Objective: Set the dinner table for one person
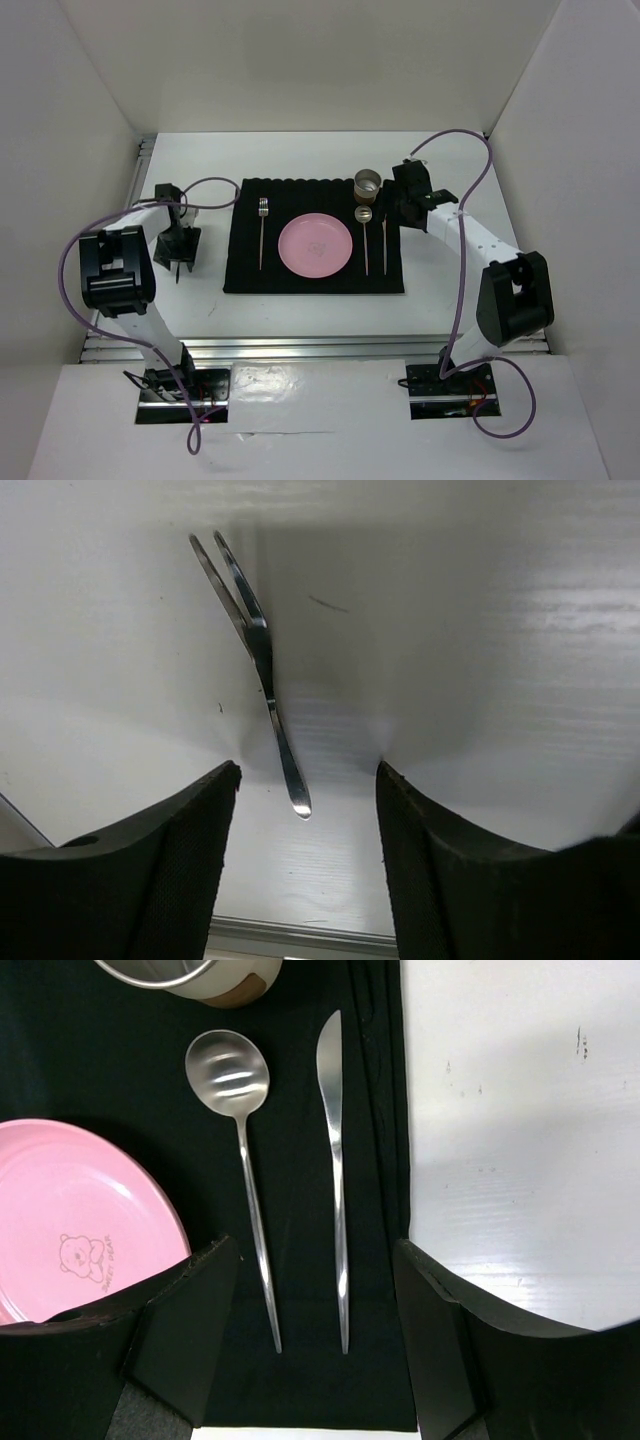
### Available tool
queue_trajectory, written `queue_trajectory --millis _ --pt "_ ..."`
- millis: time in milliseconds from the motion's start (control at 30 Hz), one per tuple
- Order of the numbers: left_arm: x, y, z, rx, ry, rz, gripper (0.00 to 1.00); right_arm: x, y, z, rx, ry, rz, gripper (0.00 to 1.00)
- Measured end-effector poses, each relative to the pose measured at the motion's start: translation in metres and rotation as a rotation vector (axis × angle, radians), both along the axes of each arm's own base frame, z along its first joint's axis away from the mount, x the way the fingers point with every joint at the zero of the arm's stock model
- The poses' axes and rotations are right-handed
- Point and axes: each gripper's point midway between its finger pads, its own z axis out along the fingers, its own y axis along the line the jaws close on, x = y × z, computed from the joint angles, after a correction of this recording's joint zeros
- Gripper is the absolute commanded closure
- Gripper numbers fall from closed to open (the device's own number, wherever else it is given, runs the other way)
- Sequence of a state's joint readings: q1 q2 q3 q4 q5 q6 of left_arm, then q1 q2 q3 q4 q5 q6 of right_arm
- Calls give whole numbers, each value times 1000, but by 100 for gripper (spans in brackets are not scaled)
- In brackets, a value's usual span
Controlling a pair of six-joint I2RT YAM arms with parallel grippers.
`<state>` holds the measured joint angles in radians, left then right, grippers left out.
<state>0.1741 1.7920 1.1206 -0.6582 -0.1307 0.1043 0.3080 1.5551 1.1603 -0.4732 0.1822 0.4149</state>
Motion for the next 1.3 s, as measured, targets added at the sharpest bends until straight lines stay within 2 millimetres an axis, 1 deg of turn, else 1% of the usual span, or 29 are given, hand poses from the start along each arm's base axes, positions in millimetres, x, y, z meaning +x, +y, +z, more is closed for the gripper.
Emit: queue_trajectory --millis 100,167,300,500,733,767,833,867,1033,1300 --pt "9 1 0 -3 -1 7 44 1 -1 -2 -6 8 -3 29" --pt "14 2 0 -2 -3 10 46 1 -1 -2 -10 10 -6 29" --pt "14 0 -1 -10 2 17 49 3 -3 0 -20 5 -15 29" --pt "13 -3 -2 -26 -16 24 59 2 -6 0 -33 5 -25 29" --pt "13 -5 -2 -33 -15 23 60 5 -10 5 -48 -5 -40 29" --pt "13 -5 -2 -34 -15 22 65 5 -11 5 -52 -6 -44 29" --pt "12 -6 -3 -37 -14 21 70 5 -12 5 -58 -5 -48 29" --pt "12 -6 -3 -39 -14 20 77 5 -13 5 -60 -4 -49 29" --pt "12 -7 -4 -43 -5 18 100 3 -16 4 -75 4 -59 29" --pt "12 -8 -4 -62 31 17 100 -1 -22 6 -98 6 -75 29"
